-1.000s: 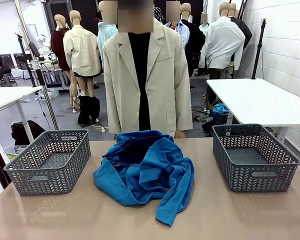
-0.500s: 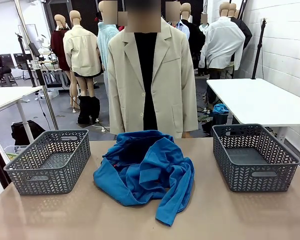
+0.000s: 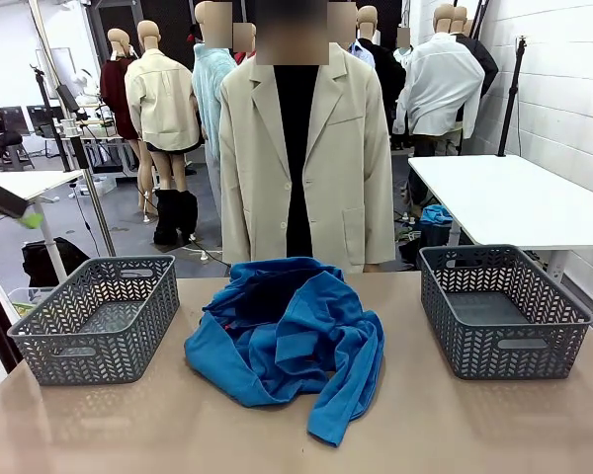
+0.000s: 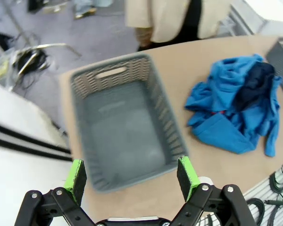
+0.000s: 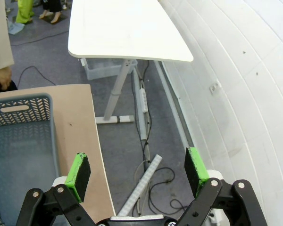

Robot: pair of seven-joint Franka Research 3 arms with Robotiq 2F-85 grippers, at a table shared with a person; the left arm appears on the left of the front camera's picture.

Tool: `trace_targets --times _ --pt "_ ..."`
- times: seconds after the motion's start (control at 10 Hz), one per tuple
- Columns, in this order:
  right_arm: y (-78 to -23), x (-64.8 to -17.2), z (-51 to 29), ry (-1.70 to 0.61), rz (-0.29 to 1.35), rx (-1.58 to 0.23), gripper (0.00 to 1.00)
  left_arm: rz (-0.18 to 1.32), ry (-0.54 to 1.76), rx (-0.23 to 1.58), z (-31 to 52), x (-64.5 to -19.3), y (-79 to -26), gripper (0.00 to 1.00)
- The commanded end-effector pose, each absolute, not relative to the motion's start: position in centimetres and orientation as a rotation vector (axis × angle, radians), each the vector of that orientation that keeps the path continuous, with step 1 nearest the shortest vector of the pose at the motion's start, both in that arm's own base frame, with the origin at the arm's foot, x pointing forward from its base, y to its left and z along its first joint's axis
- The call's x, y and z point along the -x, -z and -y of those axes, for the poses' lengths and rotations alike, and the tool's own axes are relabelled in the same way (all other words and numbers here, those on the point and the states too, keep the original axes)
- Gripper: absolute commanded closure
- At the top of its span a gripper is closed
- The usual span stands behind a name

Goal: Sort the tops and bottoms.
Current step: Lift clothes from the center of the table with your left hand.

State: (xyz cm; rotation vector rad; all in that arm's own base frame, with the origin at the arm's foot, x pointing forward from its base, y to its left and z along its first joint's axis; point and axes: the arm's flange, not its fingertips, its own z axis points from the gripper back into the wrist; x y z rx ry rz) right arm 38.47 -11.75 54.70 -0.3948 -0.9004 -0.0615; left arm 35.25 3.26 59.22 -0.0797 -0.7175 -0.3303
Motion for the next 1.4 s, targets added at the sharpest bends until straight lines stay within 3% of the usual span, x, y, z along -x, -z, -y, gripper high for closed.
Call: trace_targets --times 0.0,0.4,0.9,1.3 --pt "-54.6 -38.5 11.6 0.046 0.895 0.406 0.00 0.690 0.486 0.161 0.0 -39.3 -59.4 0.00" --pt "-54.6 -38.5 11.6 0.046 0.895 0.406 0.00 0.513 0.709 0.196 10.3 -44.2 -53.5 0.00" --pt "-54.6 -38.5 11.6 0.046 0.895 0.406 0.00 0.496 0.691 0.200 11.8 -43.4 -52.0 0.00" --pt "-54.6 -38.5 11.6 0.046 0.895 0.406 0.00 0.489 0.798 0.310 14.3 -47.2 -50.0 0.00"
